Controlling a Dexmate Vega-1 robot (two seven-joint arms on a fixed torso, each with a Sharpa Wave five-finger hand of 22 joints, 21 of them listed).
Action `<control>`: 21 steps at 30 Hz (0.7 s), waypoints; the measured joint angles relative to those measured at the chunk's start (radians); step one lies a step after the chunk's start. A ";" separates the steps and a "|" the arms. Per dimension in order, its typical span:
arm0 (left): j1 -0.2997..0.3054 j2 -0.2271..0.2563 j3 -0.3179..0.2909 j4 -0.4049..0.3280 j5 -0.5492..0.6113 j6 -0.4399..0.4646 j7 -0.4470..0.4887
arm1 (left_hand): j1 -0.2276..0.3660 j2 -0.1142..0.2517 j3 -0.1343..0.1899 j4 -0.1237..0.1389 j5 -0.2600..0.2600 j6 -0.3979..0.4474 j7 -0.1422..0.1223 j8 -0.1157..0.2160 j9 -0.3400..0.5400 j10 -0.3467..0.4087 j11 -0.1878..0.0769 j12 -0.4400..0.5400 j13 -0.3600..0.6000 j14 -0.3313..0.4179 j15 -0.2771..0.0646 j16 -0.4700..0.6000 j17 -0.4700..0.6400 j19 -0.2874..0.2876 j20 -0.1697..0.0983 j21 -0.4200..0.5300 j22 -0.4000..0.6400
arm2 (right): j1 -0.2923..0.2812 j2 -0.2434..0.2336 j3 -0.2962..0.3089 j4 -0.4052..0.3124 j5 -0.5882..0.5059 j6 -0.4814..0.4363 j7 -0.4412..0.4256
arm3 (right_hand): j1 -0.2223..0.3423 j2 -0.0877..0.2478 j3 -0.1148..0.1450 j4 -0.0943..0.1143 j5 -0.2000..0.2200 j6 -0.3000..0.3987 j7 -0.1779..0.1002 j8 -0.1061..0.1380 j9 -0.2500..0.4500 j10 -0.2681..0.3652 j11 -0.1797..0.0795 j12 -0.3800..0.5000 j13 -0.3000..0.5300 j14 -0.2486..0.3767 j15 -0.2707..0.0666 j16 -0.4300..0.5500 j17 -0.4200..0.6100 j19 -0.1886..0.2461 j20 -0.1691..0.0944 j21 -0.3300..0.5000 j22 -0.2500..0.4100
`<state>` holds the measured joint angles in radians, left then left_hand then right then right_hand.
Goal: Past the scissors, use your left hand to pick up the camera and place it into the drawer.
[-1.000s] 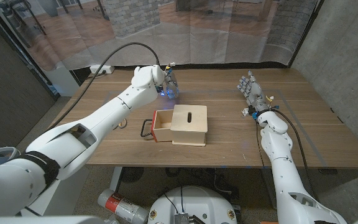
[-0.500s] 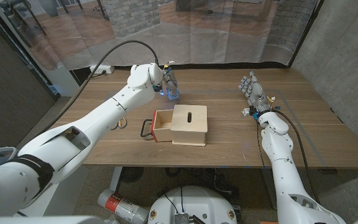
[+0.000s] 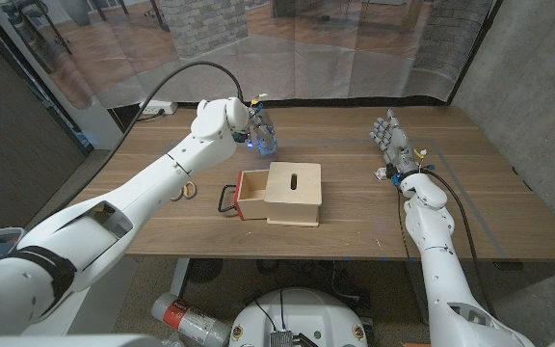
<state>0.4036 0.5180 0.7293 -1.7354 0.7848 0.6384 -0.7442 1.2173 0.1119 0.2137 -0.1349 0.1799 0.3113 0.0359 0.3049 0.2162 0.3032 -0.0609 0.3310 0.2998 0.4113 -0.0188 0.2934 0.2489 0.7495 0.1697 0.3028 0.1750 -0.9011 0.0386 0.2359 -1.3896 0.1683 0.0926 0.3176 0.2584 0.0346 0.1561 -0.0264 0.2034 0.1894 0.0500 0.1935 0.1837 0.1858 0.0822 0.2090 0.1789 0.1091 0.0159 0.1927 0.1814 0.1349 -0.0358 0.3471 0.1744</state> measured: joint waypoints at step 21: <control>0.031 0.041 -0.027 -0.097 0.026 -0.011 -0.039 | -0.004 -0.004 0.004 0.004 0.000 0.005 -0.002 0.000 0.000 0.011 0.000 0.000 0.005 0.011 -0.003 -0.004 -0.001 0.000 0.000 -0.004 0.000 | -0.007 0.001 -0.002 -0.020 -0.007 -0.003 -0.016 | 0.000 0.000 -0.004 -0.004 0.000 0.000 0.000 0.000 0.000 0.000 0.000 0.000 0.000 0.000 0.000 0.000 0.003 0.005 -0.005 -0.002 0.000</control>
<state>0.4346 0.5587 0.7027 -1.8328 0.8109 0.6278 -0.7832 1.2134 0.1078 0.2178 -0.1307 0.1794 0.3167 0.0336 0.3049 0.2161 0.3138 -0.0607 0.3310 0.3045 0.4225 -0.0217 0.2892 0.2481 0.7495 0.1698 0.2990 0.1750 -0.9080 0.0393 0.2339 -1.4097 0.1610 0.0894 0.3016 0.2584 0.0346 0.1518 -0.0306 0.2035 0.1894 0.0500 0.1935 0.1837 0.1858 0.0822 0.2089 0.1789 0.1091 0.0159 0.1928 0.1840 0.1403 -0.0412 0.3455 0.1743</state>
